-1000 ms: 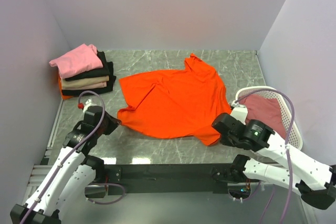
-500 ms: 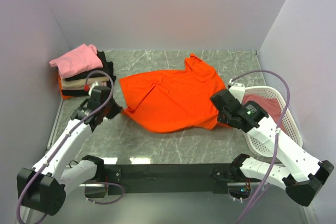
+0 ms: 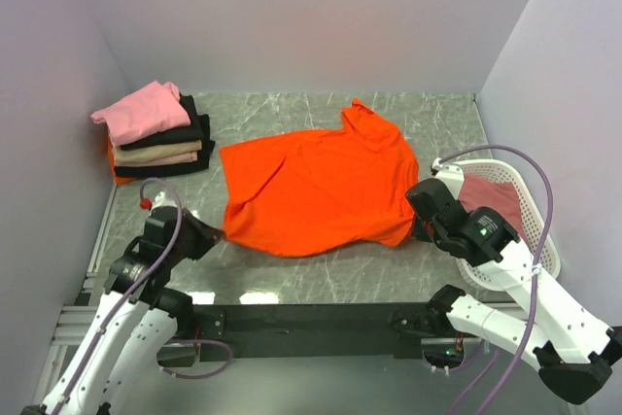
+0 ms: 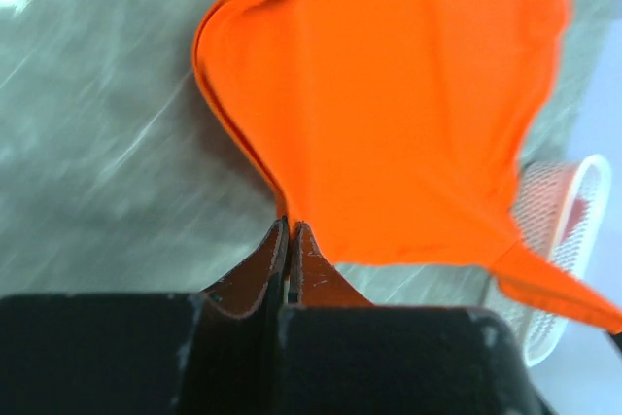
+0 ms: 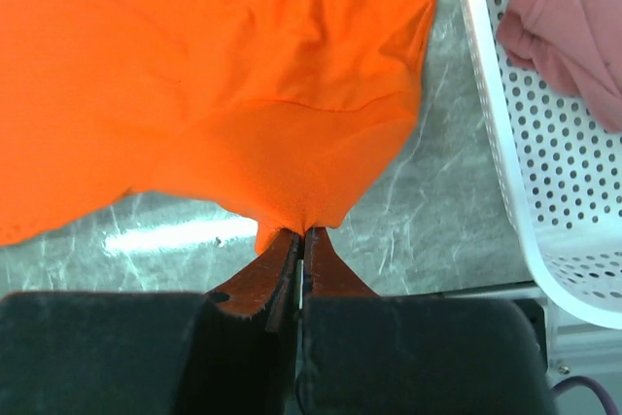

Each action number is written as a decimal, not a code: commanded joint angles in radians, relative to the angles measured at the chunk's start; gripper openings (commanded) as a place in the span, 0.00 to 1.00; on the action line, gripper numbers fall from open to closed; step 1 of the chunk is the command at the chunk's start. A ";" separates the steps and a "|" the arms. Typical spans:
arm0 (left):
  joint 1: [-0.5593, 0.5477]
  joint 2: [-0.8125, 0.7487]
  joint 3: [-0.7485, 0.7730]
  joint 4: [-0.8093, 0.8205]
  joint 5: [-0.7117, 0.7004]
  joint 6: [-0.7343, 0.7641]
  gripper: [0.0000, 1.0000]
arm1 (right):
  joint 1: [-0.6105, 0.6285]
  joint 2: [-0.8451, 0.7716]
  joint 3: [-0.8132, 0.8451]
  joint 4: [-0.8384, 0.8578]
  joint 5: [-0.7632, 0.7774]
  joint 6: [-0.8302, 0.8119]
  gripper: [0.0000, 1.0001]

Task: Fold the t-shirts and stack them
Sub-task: Flatten the tshirt out, then fold the tshirt

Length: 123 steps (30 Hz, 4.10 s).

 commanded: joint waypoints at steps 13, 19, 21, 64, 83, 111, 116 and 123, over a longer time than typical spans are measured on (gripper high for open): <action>-0.001 0.304 0.200 0.121 -0.107 0.099 0.96 | -0.005 0.017 -0.003 0.045 -0.031 -0.023 0.00; -0.001 0.726 0.281 0.457 -0.093 0.151 0.95 | -0.005 0.005 -0.018 0.062 -0.051 -0.023 0.00; -0.001 0.826 0.355 0.512 -0.088 0.163 0.95 | -0.005 0.006 -0.027 0.068 -0.060 -0.019 0.00; 0.149 1.830 1.260 0.325 -0.138 0.369 0.96 | -0.005 0.101 -0.021 0.120 -0.080 -0.005 0.00; -0.032 0.735 0.106 0.220 -0.507 0.023 0.95 | -0.005 0.065 -0.083 0.209 -0.125 -0.057 0.00; -0.043 0.512 -0.138 0.164 -0.339 -0.177 0.55 | -0.008 0.043 -0.138 0.249 -0.145 -0.065 0.00; -0.043 0.496 -0.148 0.161 -0.326 -0.176 0.36 | -0.007 0.037 -0.139 0.240 -0.134 -0.059 0.00; -0.043 0.422 -0.125 0.100 -0.328 -0.154 0.03 | -0.007 0.035 -0.139 0.206 -0.103 -0.042 0.00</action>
